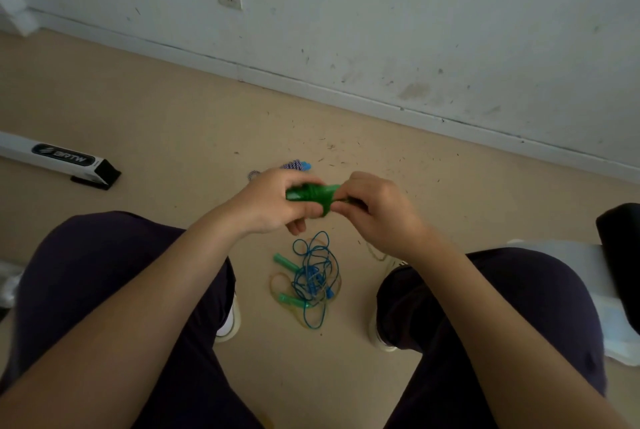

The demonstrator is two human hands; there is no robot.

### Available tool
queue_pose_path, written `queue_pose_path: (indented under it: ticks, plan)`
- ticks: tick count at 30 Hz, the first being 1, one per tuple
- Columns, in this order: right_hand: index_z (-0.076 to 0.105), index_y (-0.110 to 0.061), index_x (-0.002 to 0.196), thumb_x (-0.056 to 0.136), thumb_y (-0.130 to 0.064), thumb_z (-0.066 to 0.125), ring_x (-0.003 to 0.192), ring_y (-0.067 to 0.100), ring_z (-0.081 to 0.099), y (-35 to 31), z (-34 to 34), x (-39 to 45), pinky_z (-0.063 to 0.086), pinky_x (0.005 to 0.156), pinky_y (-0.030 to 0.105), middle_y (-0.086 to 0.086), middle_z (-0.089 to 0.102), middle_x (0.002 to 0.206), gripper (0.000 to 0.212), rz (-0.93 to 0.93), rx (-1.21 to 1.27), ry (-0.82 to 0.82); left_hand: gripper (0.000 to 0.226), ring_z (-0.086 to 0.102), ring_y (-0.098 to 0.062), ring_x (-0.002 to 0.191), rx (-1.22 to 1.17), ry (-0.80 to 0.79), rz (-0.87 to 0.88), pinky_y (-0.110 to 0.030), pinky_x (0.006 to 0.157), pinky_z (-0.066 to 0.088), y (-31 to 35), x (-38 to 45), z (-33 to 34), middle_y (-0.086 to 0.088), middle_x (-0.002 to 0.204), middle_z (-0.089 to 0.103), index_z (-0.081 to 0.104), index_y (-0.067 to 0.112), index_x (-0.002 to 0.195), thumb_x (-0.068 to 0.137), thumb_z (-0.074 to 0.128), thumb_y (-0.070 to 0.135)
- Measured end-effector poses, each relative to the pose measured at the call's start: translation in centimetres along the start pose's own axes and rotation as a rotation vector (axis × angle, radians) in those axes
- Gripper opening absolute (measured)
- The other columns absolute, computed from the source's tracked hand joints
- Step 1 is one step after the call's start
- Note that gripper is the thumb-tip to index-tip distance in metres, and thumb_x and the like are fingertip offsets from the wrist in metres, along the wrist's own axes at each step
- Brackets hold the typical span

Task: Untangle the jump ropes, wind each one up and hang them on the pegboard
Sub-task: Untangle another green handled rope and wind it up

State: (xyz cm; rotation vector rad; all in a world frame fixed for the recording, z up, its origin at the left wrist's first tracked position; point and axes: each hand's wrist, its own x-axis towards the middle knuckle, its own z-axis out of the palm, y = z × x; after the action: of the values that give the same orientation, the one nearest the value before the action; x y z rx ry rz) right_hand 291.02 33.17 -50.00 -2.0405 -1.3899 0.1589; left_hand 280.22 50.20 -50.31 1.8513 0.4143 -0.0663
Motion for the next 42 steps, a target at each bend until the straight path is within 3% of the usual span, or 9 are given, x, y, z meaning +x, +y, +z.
queue_pose_path:
  ticks: [6,12,21,24,27,31,34,38,42]
  plan:
    - [0.073,-0.013,0.078,0.075,-0.021,0.083,0.066,0.006,0.051,-0.4,-1.0,-0.1,0.039,0.062,0.016,-0.007,0.057,0.072,0.014,0.110,0.150,0.020,0.037,0.070,-0.023,0.068,0.015,-0.255,0.032,-0.025,0.056,0.053,0.5,-0.5,-0.1,-0.008,0.084,0.072,0.065,0.010,0.124,0.088,0.072,0.005]
    - [0.042,-0.020,0.075,0.077,-0.016,0.082,0.058,0.012,0.041,0.1,-1.1,0.3,0.041,0.055,0.033,0.000,0.052,0.067,0.040,0.265,0.310,0.055,0.037,0.073,-0.022,0.079,-0.008,-0.403,0.006,-0.026,0.056,0.051,0.8,-1.1,1.8,-0.009,0.096,0.074,0.063,0.019,0.119,0.086,0.074,0.006]
    - [0.046,-0.016,0.073,0.081,-0.024,0.079,0.056,0.008,0.035,0.9,-0.2,0.4,0.035,0.054,0.027,-0.007,0.042,0.064,0.034,0.303,0.326,0.140,0.034,0.072,-0.022,0.073,-0.132,-0.298,-0.051,-0.025,0.048,0.048,0.8,-1.0,1.7,-0.002,0.094,0.074,0.065,0.021,0.118,0.086,0.074,0.011]
    - [0.054,-0.016,0.077,0.086,-0.035,0.073,0.056,0.004,0.037,1.1,-0.5,0.4,0.035,0.055,0.022,-0.009,0.045,0.065,0.029,0.303,0.313,0.085,0.036,0.071,-0.022,0.066,-0.125,-0.157,-0.058,-0.025,0.047,0.049,0.5,-0.7,1.0,-0.007,0.102,0.073,0.067,0.021,0.120,0.086,0.075,0.010]
    - [0.061,-0.017,0.086,0.084,-0.045,0.071,0.054,0.001,0.042,1.2,-0.7,0.4,0.035,0.054,0.018,-0.009,0.054,0.071,0.030,0.310,0.312,0.032,0.039,0.070,-0.021,0.063,-0.111,-0.032,-0.034,-0.026,0.052,0.052,0.3,-0.4,0.7,-0.007,0.085,0.073,0.068,0.019,0.121,0.085,0.075,0.007]
    - [0.052,-0.031,0.110,0.075,-0.053,0.077,0.062,0.001,0.042,0.9,-0.5,0.1,0.039,0.060,0.024,-0.007,0.051,0.094,0.048,0.378,0.187,0.062,0.036,0.069,-0.020,0.059,-0.153,0.147,-0.022,-0.028,0.057,0.058,0.3,-0.1,0.7,-0.009,0.075,0.072,0.066,0.015,0.121,0.087,0.074,0.006]
    - [0.049,-0.031,0.117,0.072,-0.055,0.078,0.063,0.002,0.049,0.5,-0.9,0.0,0.043,0.061,0.024,-0.009,0.057,0.095,0.059,0.427,0.170,0.001,0.035,0.069,-0.020,0.058,-0.251,0.314,0.001,-0.028,0.058,0.059,0.2,0.2,0.0,-0.011,0.079,0.072,0.065,0.014,0.121,0.088,0.072,0.004]
    - [0.061,-0.021,0.110,0.081,-0.046,0.075,0.050,0.007,0.059,-0.2,-1.1,0.0,0.050,0.053,0.027,-0.001,0.072,0.069,0.040,0.517,0.236,-0.286,0.030,0.070,-0.023,0.064,-0.348,0.309,0.072,-0.029,0.061,0.059,0.2,0.2,0.2,-0.012,0.089,0.072,0.067,0.017,0.114,0.087,0.072,0.004]
    - [0.065,-0.017,0.098,0.092,-0.029,0.067,0.047,0.010,0.059,-0.4,-0.5,0.0,0.052,0.054,0.028,-0.002,0.068,0.059,0.013,0.463,0.311,-0.276,0.036,0.071,-0.025,0.065,-0.382,0.263,0.099,-0.029,0.061,0.059,0.1,0.3,0.7,-0.014,0.091,0.072,0.066,0.012,0.120,0.087,0.072,0.002]
